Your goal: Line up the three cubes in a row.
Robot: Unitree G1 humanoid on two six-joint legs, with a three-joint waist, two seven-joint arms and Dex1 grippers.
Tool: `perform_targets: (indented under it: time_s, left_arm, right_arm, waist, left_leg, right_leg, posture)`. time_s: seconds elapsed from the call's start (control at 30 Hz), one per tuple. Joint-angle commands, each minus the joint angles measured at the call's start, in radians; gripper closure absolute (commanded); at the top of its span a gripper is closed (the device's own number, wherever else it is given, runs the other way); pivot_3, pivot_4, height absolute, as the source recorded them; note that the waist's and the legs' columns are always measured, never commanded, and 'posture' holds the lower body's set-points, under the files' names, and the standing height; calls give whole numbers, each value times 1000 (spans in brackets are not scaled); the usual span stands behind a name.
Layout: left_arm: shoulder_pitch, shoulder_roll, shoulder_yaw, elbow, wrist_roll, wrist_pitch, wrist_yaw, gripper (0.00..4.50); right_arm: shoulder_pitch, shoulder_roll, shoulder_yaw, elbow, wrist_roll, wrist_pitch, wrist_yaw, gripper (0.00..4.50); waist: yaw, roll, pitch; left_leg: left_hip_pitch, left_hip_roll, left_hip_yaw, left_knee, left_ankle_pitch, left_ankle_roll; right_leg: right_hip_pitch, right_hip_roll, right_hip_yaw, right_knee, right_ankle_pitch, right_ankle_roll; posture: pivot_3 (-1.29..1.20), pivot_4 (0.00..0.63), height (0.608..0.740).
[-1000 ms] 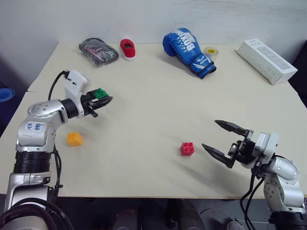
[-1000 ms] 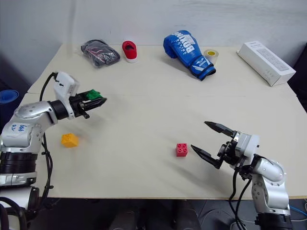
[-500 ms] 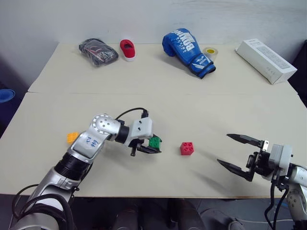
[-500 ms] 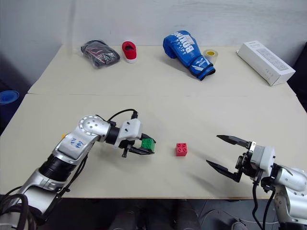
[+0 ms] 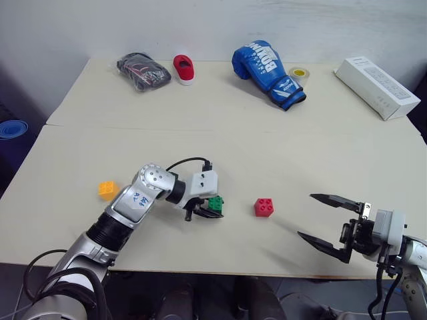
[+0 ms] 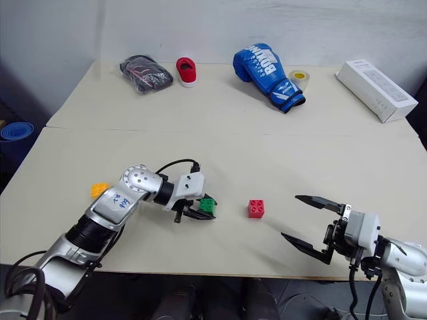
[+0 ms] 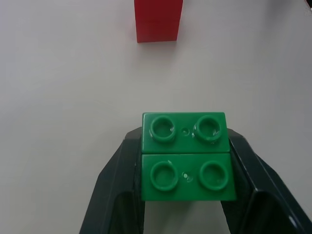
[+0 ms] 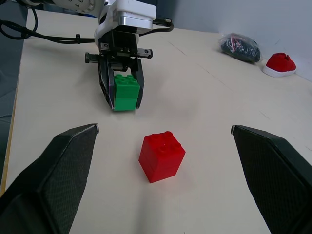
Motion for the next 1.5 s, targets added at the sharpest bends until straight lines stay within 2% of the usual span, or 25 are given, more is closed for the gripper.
perform_targets:
  time_s: [0.03, 0.1, 0.13, 0.27, 0.33, 0.53, 0.7, 0.77, 0.87, 0.97, 1.17, 1.27, 1.37, 1.5]
  left_arm:
    - [4, -9, -2, -30, 15, -1, 10, 2972]
    - [6, -11, -2, -43, 3, 16, -5, 2235]
    - [8, -13, -1, -51, -3, 21, -11, 2048]
    - [5, -27, 29, -78, -28, 18, -14, 695]
    - [0, -19, 42, -95, -46, 7, -33, 190]
    - [-28, 32, 138, -118, -104, -3, -66, 190]
    - [18, 115, 410, -97, -275, -32, -93, 190]
    - [79, 174, 517, -78, -320, -64, -119, 190]
    - [196, 279, 674, -30, -377, -18, -140, 86]
    - [370, 355, 858, 84, -336, -93, -74, 86]
    - [627, 379, 1142, 223, -414, -69, -49, 86]
    - [752, 390, 1202, 263, -411, -63, -68, 86]
    - [818, 383, 1204, 258, -407, -84, -83, 86]
    - [800, 360, 1150, 218, -401, -144, -72, 86]
  right_arm:
    - [-17, -1, 0, -17, 4, -6, -9, 0]
    - [-31, 2, 8, -10, 0, -5, -12, 0]
    - [-35, 3, 11, -7, 0, -4, -13, 0]
    - [-52, 3, 18, 2, -3, 0, -15, 0]
    - [-59, 0, 19, 8, -2, 1, -14, 0]
    - [-72, -3, 27, 21, 1, 2, -10, 0]
    - [-94, 10, 36, -1, 29, 23, -26, 0]
    - [-101, 20, 38, -5, 40, 23, -26, 0]
    - [-125, 48, 43, -2, 33, -6, -39, 0]
    - [-140, 82, 81, -3, 40, -10, -16, 0]
    - [-158, 113, 145, -19, 42, -20, 22, 0]
    - [-159, 118, 176, -33, 39, -25, 44, 0]
    - [-160, 123, 192, -50, 38, -16, 36, 0]
    - [-171, 117, 207, -64, 36, 5, 19, 0]
  waist:
    - [0, 0, 0]
    - [0, 0, 0]
    - [0, 0, 0]
    - [1, 0, 0]
    - [0, 0, 0]
    - [-1, 0, 0]
    - [-9, 0, 0]
    - [-17, 1, 0]
    - [-29, 1, 0]
    - [-31, 1, 0]
    - [-23, 1, 0]
    - [-26, 1, 0]
    - [-23, 0, 0]
    - [-23, 0, 0]
  left_leg:
    - [0, 0, 0, 0, 0, 0]
    - [0, 0, 0, 0, 0, 0]
    - [0, 0, 0, 0, 0, 0]
    - [0, 0, 0, 1, 0, 0]
    - [-1, 0, -1, 2, 0, 0]
    - [-1, 0, -1, 3, 0, 0]
    - [-1, 1, -1, 3, 0, 0]
    - [0, 2, -1, 3, -1, -1]
    - [0, 2, -2, 3, -1, -1]
    - [0, 3, -2, 2, -1, -2]
    - [-1, 3, -3, 3, -4, -1]
    - [-1, 2, -3, 3, -5, -1]
    - [-1, 2, -4, 2, -6, -2]
    - [-1, 2, -4, 2, -9, -6]
  right_leg:
    - [0, 0, 0, 0, 0, 0]
    - [0, 0, 0, 0, 0, 0]
    - [0, 0, 0, 0, 0, 0]
    - [0, 0, 0, 0, 0, 0]
    - [0, 0, -1, 0, 0, 0]
    - [0, 0, -1, 0, 0, 0]
    - [0, 0, -1, 1, 0, 0]
    - [0, 0, -2, 1, 0, -1]
    - [0, 0, -2, 2, -1, -1]
    - [0, 0, -2, 2, -1, -1]
    - [0, -2, -2, 0, -1, -1]
    - [0, -3, -2, 0, -1, -1]
    - [0, -3, -3, -1, -1, -2]
    - [0, -4, -2, -1, -1, -2]
  posture:
    - [0, 150, 740]
    - [0, 150, 740]
    - [0, 150, 740]
    - [0, 150, 740]
    - [0, 150, 740]
    - [0, 150, 740]
    - [0, 150, 740]
    - [0, 150, 740]
    - [0, 150, 740]
    - [0, 150, 740]
    - [0, 150, 740]
    - [0, 150, 740]
    - [0, 150, 740]
    - [0, 150, 740]
